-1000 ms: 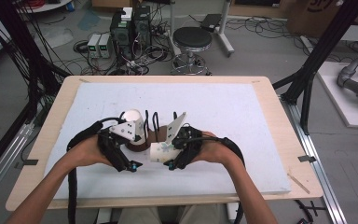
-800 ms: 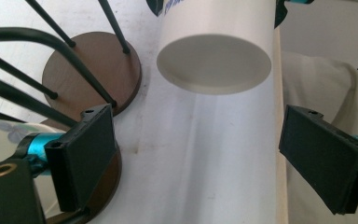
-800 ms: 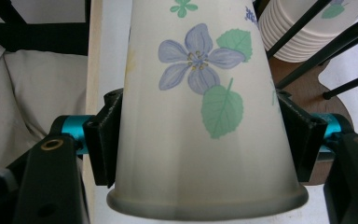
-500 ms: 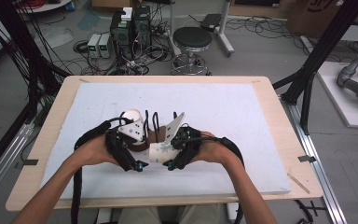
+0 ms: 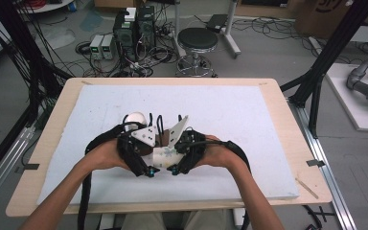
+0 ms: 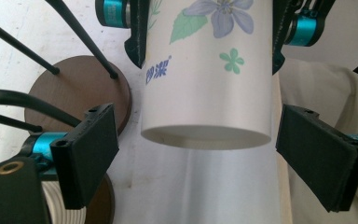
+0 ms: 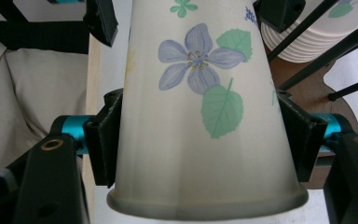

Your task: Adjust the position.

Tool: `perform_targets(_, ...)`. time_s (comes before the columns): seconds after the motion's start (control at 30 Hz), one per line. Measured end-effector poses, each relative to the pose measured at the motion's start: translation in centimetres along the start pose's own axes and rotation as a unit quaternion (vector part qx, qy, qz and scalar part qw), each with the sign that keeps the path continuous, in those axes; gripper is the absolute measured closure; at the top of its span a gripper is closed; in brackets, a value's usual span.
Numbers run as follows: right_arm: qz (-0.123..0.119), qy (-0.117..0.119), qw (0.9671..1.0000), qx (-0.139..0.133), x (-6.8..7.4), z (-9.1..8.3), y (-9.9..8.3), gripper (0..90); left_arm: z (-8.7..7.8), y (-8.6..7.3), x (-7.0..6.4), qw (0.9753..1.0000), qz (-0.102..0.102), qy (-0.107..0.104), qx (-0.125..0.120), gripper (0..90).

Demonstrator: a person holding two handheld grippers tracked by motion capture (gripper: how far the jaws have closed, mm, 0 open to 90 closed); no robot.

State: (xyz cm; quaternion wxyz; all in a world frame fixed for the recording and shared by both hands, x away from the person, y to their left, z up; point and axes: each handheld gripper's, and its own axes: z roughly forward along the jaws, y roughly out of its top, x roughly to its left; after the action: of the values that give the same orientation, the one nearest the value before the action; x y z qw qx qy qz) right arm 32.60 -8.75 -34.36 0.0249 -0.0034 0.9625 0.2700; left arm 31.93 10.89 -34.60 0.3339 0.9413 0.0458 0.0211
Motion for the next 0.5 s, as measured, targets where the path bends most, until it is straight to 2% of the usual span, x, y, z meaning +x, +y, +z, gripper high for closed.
perform_targets(0.33, -0.001, 0.000, 1.0000, 0.000, 0.02, -0.04, -0.02, 28.7, 0.35, 0.20, 0.04, 0.9999, 0.011, 0.000, -0.001, 18.3)
perform_targets(0.43, -0.001, 0.002, 1.0000, -0.001, 0.02, 0.05, 0.01, 28.7, 0.43, 0.24, 0.01, 0.9998, 0.018, -0.006, -0.002, 22.0)
perform_targets(0.47, -0.002, 0.001, 1.0000, 0.000, 0.01, 0.09, 0.05, 28.7, 0.43, 0.25, -0.02, 0.9997, 0.023, -0.009, -0.003, 27.7)
perform_targets(0.5, -0.002, 0.001, 1.0000, 0.000, 0.01, 0.09, 0.05, 28.7, 0.46, 0.26, -0.06, 0.9996, 0.025, -0.012, -0.004, 27.7)
